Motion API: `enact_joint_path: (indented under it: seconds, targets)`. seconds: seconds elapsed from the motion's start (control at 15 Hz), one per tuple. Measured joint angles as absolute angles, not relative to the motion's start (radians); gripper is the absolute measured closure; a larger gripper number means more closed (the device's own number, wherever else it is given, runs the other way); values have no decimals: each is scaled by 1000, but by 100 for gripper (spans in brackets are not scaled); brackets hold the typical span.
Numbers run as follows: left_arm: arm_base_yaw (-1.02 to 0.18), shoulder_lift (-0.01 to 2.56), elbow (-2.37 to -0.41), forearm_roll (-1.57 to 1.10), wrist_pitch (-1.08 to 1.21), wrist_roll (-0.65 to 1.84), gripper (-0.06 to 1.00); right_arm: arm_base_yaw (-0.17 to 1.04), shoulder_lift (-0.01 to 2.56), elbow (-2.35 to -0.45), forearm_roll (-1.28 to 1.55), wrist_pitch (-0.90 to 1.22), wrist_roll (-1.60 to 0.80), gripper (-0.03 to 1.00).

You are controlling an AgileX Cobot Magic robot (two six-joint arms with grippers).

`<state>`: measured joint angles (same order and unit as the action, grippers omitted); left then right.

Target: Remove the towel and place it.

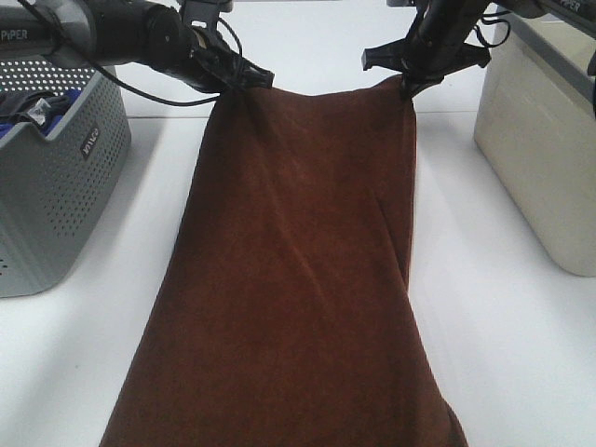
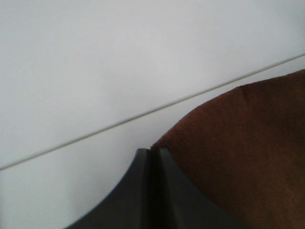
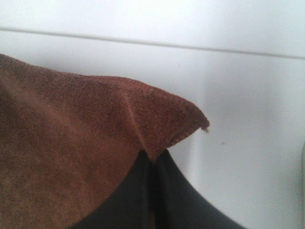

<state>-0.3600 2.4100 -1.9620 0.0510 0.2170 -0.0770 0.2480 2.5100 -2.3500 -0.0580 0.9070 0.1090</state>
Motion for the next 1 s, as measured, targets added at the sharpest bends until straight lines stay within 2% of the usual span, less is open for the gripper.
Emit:
enact_joint_path:
  seconds: [0.47, 1.0]
  targets:
    - [-352, 2520, -1962, 56, -161, -76, 93, 248, 2589, -2350, -113, 673, 75, 97]
    - [-308, 2597, -1959, 51, -286, -75, 93, 248, 2674, -2350, -231, 433, 71, 97]
